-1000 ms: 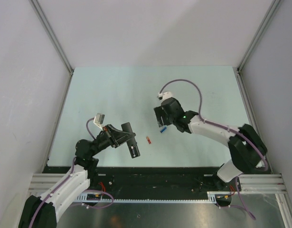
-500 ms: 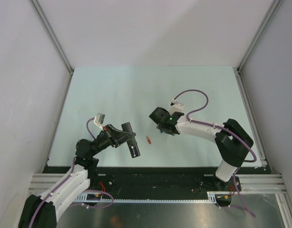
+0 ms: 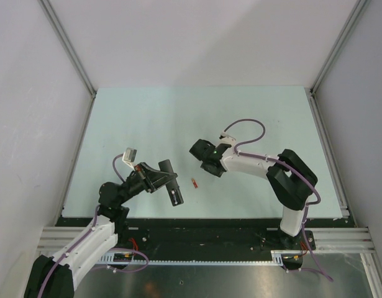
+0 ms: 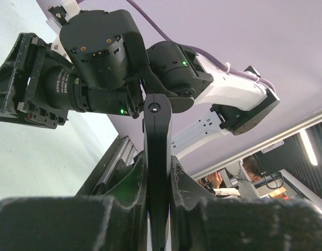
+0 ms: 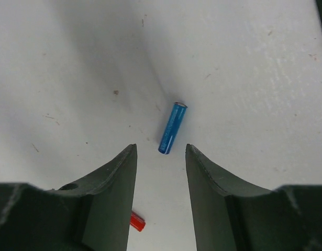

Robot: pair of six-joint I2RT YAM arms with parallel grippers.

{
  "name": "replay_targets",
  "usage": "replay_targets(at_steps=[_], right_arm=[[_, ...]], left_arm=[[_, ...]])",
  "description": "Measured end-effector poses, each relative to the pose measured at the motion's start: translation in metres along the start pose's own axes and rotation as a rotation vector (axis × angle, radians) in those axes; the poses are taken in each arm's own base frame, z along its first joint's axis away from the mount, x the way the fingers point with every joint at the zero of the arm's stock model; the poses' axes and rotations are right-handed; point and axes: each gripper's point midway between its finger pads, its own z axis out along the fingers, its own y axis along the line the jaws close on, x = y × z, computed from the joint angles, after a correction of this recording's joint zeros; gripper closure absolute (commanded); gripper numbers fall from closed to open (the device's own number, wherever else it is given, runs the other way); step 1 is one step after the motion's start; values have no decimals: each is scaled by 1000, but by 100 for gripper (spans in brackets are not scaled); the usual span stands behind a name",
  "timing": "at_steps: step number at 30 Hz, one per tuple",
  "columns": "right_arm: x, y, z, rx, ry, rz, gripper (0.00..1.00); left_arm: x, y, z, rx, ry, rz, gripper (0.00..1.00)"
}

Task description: Load the batteries into the remote control

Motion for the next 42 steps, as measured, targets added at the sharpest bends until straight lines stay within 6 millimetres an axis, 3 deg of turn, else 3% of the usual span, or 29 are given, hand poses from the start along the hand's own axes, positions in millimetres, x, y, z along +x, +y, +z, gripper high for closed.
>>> replay_targets(at_steps=[4, 19, 35, 42], right_arm=[[3, 8, 2, -9, 13, 3, 56], [19, 1, 14, 32, 60, -12, 62], [20, 2, 15, 39, 74, 0, 74], [20, 2, 16, 44, 80, -3, 94]], left_arm=[[0, -1, 0, 3, 0, 2, 100], [0, 0, 0, 1, 0, 1, 100], [0, -1, 0, 1, 0, 1, 100], [0, -1, 0, 2, 0, 2, 100]])
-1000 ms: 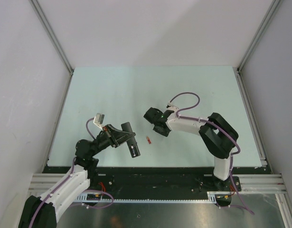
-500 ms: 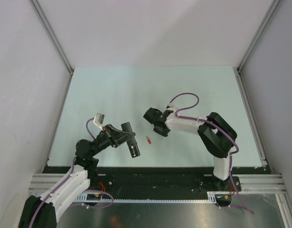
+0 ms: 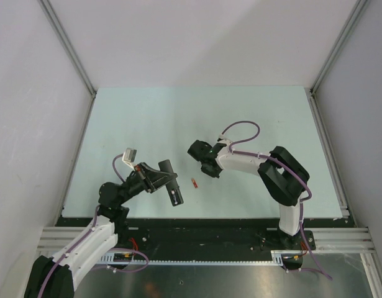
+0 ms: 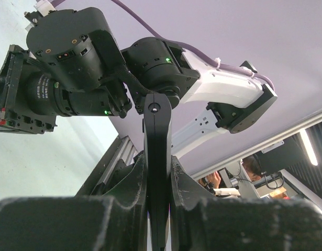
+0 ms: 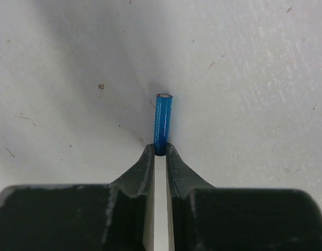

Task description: Load the batteries into the remote control

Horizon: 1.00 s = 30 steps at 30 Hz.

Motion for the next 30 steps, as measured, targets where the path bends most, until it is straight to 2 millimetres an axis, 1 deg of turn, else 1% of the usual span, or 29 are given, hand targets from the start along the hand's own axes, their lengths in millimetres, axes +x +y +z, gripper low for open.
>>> replay_targets(at_steps=[2, 3, 7, 12, 14, 18, 22, 25, 27, 30], right_arm=[[-1, -1, 1, 1, 0, -8, 99], [-1, -1, 1, 0, 3, -15, 100], [-4, -1, 2, -21, 16, -79, 100], [-13, -7, 6, -56, 30, -249, 100], [-15, -15, 6, -77, 22, -347, 100], [-15, -36, 2, -89, 13, -520, 100], [-13, -52, -3, -91, 9, -650, 100], [-7, -58, -21, -118, -1, -739, 100], [-5, -52, -48, -184, -30, -797, 100], [-7, -39, -101, -335, -97, -839, 100]], left_arm=[[0, 0, 0, 0, 0, 0, 100], [0, 0, 0, 1, 0, 1, 100], [0, -1, 0, 2, 0, 2, 100], [0, 0, 0, 1, 0, 1, 100], [0, 0, 0, 1, 0, 1, 100], [0, 0, 0, -2, -1, 0, 100], [-2, 2, 1, -9, -14, 5, 100], [-4, 6, 1, -20, -24, 4, 100], [-6, 10, 3, -36, -36, 0, 100], [-9, 21, 5, -74, -50, -9, 100]])
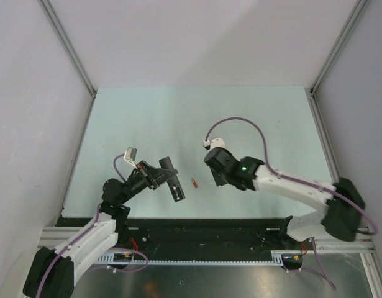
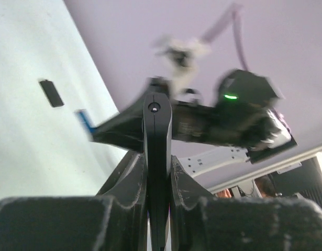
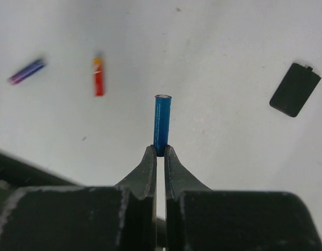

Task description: Load the batteries into the remote control

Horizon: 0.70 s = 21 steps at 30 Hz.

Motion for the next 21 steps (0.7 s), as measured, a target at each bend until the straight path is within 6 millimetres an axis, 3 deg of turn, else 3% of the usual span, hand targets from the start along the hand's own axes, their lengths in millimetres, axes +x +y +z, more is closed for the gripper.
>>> replay_targets(at_steps=[1, 4, 9, 14, 21], right_arm=[[-9, 3, -22, -45, -48, -8, 100], [-17, 12, -61, -139, -123, -26, 100], [-12, 15, -107, -264, -154, -33, 100], [-5, 23, -127, -323, -101, -59, 100], [-12, 46, -141, -409, -35, -80, 100]], left_arm=[[0, 7, 2, -23, -3, -7, 100], [0, 24, 5, -81, -6, -31, 100], [6, 53, 8, -179, 2, -66, 100], [11, 71, 19, -231, 15, -110, 100], [21, 95, 44, -256, 37, -220, 100]])
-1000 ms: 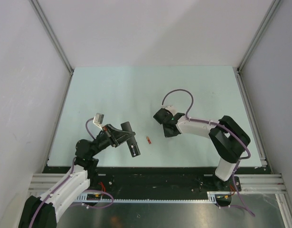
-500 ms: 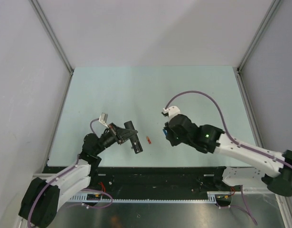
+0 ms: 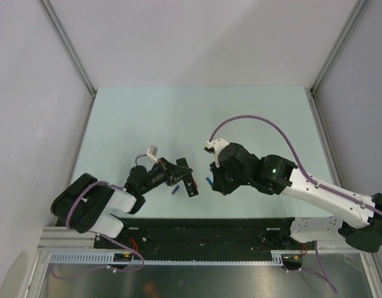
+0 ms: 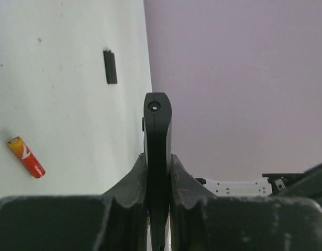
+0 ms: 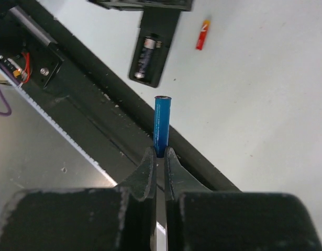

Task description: Load the batteries into the remote control

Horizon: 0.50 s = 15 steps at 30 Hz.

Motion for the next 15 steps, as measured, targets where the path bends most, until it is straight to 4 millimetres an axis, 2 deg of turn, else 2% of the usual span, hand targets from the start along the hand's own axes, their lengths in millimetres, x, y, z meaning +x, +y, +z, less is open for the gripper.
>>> replay_targets(at_steps=[4, 10, 15], right_arm=[[5, 10, 9, -40, 62, 14, 100], [17, 7, 26, -53, 168, 55, 100], [22, 5, 36, -67, 226, 87, 100]], left_arm=[[6, 10, 14, -29, 25, -43, 100], [8, -9, 31, 29, 36, -30, 100], [7, -11, 32, 38, 30, -26, 100]])
